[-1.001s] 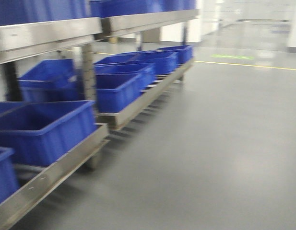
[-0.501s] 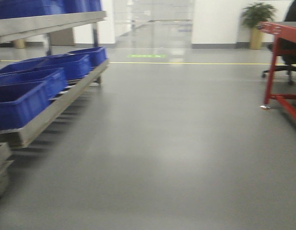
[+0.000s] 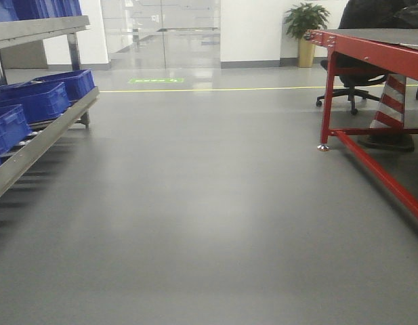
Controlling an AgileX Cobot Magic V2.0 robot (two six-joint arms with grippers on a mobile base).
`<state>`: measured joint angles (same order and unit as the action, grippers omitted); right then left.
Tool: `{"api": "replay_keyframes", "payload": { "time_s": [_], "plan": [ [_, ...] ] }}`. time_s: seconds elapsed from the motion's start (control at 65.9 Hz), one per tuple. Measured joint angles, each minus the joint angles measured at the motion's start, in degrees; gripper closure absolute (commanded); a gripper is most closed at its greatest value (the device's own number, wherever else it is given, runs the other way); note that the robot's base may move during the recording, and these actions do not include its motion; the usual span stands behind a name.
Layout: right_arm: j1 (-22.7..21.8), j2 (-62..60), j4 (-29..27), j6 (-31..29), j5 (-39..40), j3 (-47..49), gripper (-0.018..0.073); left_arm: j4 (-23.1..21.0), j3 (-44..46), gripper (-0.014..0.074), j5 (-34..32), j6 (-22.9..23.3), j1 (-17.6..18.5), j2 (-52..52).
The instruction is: Move two blue bins to right shelf middle
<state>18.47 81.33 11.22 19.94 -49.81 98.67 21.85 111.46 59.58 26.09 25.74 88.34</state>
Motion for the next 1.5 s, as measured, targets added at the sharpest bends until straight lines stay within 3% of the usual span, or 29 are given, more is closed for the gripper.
{"api": "replay_keyframes", "payload": {
  "time_s": [1.502],
  "plan": [
    [-0.04, 0.0, 0.13, 0.0, 0.0, 0.0, 0.0721, 0.14, 0.0, 0.0707, -0.36, 0.0, 0.0, 0.32]
  ]
}}
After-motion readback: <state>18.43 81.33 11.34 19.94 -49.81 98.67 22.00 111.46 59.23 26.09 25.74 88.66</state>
